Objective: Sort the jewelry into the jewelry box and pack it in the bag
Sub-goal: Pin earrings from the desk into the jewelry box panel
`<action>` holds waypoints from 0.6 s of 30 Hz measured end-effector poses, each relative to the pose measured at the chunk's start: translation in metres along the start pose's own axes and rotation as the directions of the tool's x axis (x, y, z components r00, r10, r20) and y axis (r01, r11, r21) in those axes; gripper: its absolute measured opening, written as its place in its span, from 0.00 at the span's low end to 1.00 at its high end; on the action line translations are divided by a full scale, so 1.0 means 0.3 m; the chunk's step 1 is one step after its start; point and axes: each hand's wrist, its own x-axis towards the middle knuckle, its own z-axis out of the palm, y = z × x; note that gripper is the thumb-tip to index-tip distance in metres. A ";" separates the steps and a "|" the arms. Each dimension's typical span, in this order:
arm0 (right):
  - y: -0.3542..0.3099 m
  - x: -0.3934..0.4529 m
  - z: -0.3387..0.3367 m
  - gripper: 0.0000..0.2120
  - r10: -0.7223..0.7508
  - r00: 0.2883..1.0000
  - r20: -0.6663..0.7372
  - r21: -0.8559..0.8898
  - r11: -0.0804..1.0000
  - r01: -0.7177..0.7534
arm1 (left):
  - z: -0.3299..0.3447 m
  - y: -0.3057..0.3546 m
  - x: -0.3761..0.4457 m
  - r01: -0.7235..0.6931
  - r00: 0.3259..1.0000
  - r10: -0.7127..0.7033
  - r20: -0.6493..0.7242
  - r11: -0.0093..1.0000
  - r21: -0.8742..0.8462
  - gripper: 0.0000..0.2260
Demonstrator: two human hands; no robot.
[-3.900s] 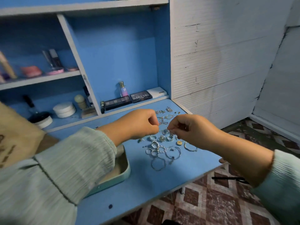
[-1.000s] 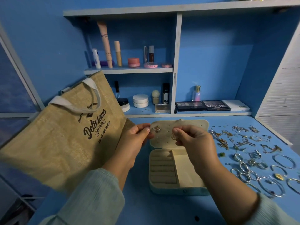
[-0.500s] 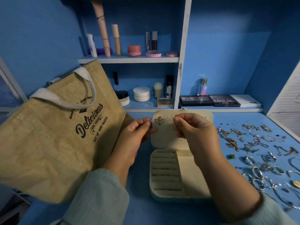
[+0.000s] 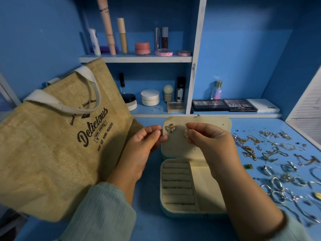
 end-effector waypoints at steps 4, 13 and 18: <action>0.007 -0.004 0.003 0.11 -0.049 0.999 -0.020 0.010 0.999 0.049 | 0.000 0.003 -0.003 -0.005 1.000 0.004 0.003 1.000 0.003 0.07; 0.017 -0.004 0.018 0.13 -0.127 0.992 -0.015 -0.014 0.992 0.127 | 0.001 0.004 -0.010 -0.011 1.000 0.011 0.003 1.000 0.014 0.07; 0.016 -0.004 0.018 0.14 -0.148 0.989 -0.007 -0.046 0.988 0.147 | 0.003 0.006 -0.012 -0.014 1.000 0.014 0.006 1.000 0.018 0.07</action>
